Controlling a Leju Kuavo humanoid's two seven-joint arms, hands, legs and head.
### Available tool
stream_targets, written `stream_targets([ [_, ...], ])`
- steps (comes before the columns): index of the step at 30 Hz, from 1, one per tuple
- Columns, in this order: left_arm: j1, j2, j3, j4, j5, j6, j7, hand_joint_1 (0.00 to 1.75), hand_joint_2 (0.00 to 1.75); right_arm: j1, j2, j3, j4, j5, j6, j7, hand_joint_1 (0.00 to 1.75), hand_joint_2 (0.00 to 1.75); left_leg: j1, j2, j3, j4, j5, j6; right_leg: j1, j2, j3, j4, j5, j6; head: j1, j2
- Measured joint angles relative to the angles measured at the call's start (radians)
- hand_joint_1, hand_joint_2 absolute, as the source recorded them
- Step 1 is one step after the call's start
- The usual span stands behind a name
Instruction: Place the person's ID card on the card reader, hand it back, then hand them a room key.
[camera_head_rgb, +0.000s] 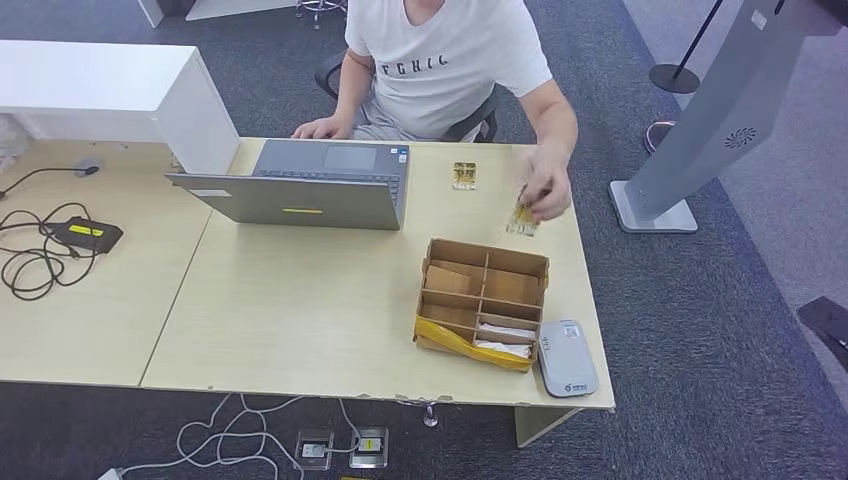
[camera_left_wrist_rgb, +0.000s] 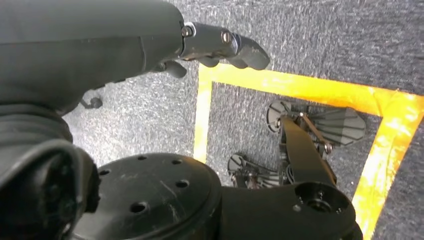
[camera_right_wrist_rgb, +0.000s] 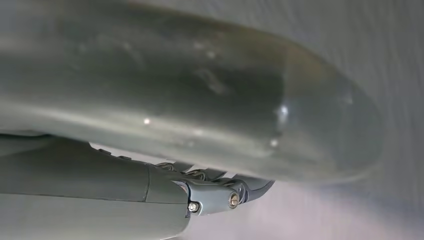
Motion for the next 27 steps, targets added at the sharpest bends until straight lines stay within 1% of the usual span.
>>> stream_targets([
  [2,0.000,0.000,0.000,0.000,0.004,0.001,0.000,0.00,0.00,0.007,0.001,-0.037,0.015,-0.015,0.204,-0.027,0.00,0.00,0.000,-0.001,0.000,0.000,0.000,0.000,0.000,-0.001,0.001,0.000,0.000,0.000,0.000,0.000],
  [4,0.000,-0.001,0.000,0.000,0.008,0.002,0.000,0.00,0.00,0.012,0.006,-0.073,0.041,-0.041,0.369,-0.068,0.00,0.00,0.000,-0.002,0.000,-0.001,0.000,0.000,0.001,-0.003,0.001,0.000,0.000,0.000,0.000,0.000],
  [6,0.000,-0.002,0.000,0.000,0.013,0.004,0.000,0.00,0.00,0.017,0.017,-0.107,0.078,-0.069,0.472,-0.115,0.00,0.00,0.001,-0.004,0.000,-0.001,0.000,0.000,0.001,-0.005,0.002,0.000,0.000,0.000,0.000,0.000],
  [8,0.000,-0.003,0.000,0.000,0.017,0.008,0.000,0.00,0.00,0.022,0.031,-0.134,0.121,-0.104,0.518,-0.167,0.00,0.00,0.001,-0.005,0.000,-0.001,0.000,0.000,0.001,-0.006,0.002,0.000,-0.001,0.000,0.000,0.000],
  [13,0.000,-0.004,0.000,0.000,0.031,0.013,0.000,0.00,0.00,0.032,0.069,-0.186,0.279,-0.236,0.529,-0.321,0.00,0.00,0.002,-0.005,0.000,-0.001,0.000,0.000,0.002,-0.007,0.002,0.000,-0.001,0.000,0.000,0.000],
  [15,0.001,-0.005,0.000,0.000,0.036,0.013,0.000,0.00,0.00,0.044,0.088,-0.197,0.346,-0.278,0.528,-0.356,0.00,0.00,0.002,-0.005,0.000,-0.002,0.000,-0.001,0.002,-0.007,0.002,0.000,-0.001,0.000,0.000,0.000],
  [18,0.001,-0.006,0.001,0.000,0.042,0.013,-0.002,0.00,0.00,0.070,0.115,-0.206,0.434,-0.320,0.527,-0.358,0.00,0.00,0.002,-0.005,0.000,-0.002,0.000,-0.001,0.002,-0.006,0.002,0.000,-0.001,-0.001,0.000,0.000],
  [21,0.001,-0.007,0.001,0.000,0.046,0.016,-0.008,0.00,0.00,0.102,0.145,-0.209,0.512,-0.329,0.510,-0.356,0.00,0.00,0.002,-0.005,0.000,-0.002,-0.001,-0.001,0.002,-0.006,0.002,-0.001,-0.002,-0.001,0.000,0.000],
  [27,0.001,-0.007,0.003,0.000,0.052,0.031,-0.011,0.00,0.00,0.135,0.209,-0.210,0.613,-0.329,0.421,-0.336,0.00,0.00,0.002,-0.003,0.000,-0.003,-0.001,-0.001,0.002,-0.004,0.001,-0.001,-0.002,-0.001,0.000,0.000],
])
